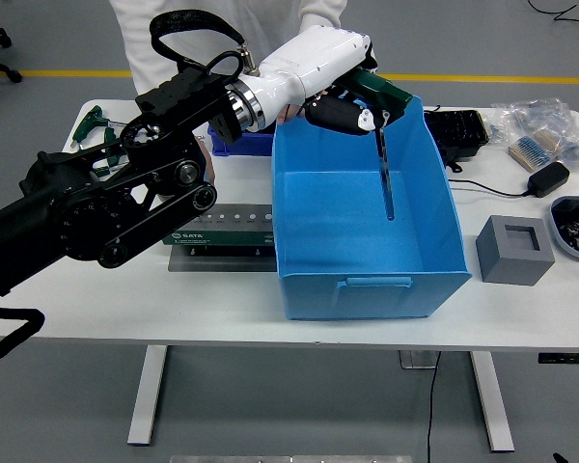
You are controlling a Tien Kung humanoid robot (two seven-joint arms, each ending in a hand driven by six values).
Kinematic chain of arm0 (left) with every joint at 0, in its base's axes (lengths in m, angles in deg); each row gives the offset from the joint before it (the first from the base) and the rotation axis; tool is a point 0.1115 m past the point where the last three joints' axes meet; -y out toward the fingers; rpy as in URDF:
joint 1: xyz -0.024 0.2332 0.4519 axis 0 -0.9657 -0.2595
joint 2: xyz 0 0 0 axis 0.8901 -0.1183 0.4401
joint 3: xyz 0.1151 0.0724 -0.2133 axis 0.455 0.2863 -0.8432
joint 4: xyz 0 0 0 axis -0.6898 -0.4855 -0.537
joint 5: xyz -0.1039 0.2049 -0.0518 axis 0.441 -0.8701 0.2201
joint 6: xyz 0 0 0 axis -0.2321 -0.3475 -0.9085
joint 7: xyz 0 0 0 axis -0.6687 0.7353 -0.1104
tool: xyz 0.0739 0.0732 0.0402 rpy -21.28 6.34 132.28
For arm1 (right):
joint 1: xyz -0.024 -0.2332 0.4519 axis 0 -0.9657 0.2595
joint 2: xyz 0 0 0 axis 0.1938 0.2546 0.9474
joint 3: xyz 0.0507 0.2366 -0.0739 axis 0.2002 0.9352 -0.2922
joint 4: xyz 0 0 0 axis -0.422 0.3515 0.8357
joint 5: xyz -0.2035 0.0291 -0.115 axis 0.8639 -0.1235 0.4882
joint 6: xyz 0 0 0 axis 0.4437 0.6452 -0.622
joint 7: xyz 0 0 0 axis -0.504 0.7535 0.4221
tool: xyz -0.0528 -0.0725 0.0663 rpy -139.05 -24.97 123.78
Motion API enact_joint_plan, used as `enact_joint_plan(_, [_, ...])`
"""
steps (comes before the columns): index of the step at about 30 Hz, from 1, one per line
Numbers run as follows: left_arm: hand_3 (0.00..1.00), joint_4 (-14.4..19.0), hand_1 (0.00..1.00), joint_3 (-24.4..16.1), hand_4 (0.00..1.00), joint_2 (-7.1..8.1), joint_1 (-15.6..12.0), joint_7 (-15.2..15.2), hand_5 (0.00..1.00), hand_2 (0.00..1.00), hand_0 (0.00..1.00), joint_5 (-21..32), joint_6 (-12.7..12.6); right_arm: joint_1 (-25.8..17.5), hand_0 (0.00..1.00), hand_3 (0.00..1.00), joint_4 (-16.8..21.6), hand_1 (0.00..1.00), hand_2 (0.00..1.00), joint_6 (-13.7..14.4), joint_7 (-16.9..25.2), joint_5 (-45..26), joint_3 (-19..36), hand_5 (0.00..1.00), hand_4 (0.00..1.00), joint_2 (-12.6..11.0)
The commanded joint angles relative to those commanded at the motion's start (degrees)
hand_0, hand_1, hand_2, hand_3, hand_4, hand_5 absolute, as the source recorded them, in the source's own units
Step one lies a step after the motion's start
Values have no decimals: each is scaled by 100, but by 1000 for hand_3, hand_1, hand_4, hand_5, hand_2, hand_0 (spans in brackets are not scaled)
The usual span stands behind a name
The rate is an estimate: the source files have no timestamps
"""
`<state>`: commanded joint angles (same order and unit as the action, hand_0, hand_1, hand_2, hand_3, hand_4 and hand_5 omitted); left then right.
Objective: Lift tool from toolbox,place it in box,lift tool from toolbox,place it in box
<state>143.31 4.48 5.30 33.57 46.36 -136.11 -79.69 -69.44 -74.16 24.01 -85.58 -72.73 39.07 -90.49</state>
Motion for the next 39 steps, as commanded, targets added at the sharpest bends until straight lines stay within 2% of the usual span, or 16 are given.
enact_joint_plan(6, [11, -539, 24, 164, 665, -252, -104, -155, 478, 45, 206, 120, -108, 36, 731, 713, 5, 714, 780, 7, 10, 34, 30, 826, 946, -12])
enact_joint_plan(9, [11, -801, 24, 405, 665, -358, -80, -228, 478, 45, 206, 285, -125, 56, 731, 713, 4, 714, 780, 14, -10, 119, 81, 826, 946, -13])
enact_joint_plan(15, [24, -1345, 35, 1351, 665, -564, 200, -297, 467, 54, 218, 1063, 34, 61, 731, 713, 12, 714, 781, 13, -46, 255, 161, 824, 946, -30])
enact_joint_plan(16, [24, -1395, 35, 1449, 665, -597, 224, -298, 467, 54, 218, 1134, 55, 62, 731, 713, 12, 714, 781, 15, -48, 263, 168, 824, 946, -31])
enact_joint_plan(17, [103, -1429, 107, 1521, 711, -624, 243, -297, 465, 130, 276, 1181, 69, 63, 731, 712, 13, 713, 779, 16, -50, 275, 174, 824, 946, -34])
enact_joint_plan(22, [103, -1473, 107, 1664, 711, -705, 312, -180, 465, 130, 276, 1243, 261, 68, 731, 712, 16, 713, 779, 22, -58, 323, 202, 824, 946, -46])
enact_joint_plan(23, [386, -1474, 339, 1659, 849, -708, 316, -181, 548, 432, 362, 1257, 264, 67, 730, 711, 17, 712, 778, 23, -57, 321, 201, 824, 946, -47])
enact_joint_plan(28, [386, -1432, 339, 1601, 849, -704, 337, -256, 548, 432, 362, 1369, 282, 60, 730, 711, 18, 712, 778, 28, -55, 334, 214, 824, 946, -50])
enact_joint_plan(29, [612, -1409, 511, 1597, 864, -700, 338, -282, 541, 619, 442, 1388, 275, 58, 730, 710, 17, 712, 779, 28, -56, 343, 218, 823, 946, -50])
enact_joint_plan(34, [612, -1330, 511, 1614, 864, -702, 338, -458, 541, 619, 442, 1460, 200, 43, 730, 710, 19, 712, 779, 30, -63, 376, 240, 823, 946, -50])
enact_joint_plan(35, [679, -1326, 613, 1611, 895, -706, 335, -522, 553, 736, 527, 1475, 153, 40, 730, 710, 20, 709, 778, 30, -66, 390, 248, 823, 946, -50])
enact_joint_plan(39, [679, -1329, 613, 1578, 895, -712, 334, -705, 553, 736, 527, 1519, -13, 30, 730, 710, 23, 709, 778, 31, -67, 408, 256, 823, 946, -51])
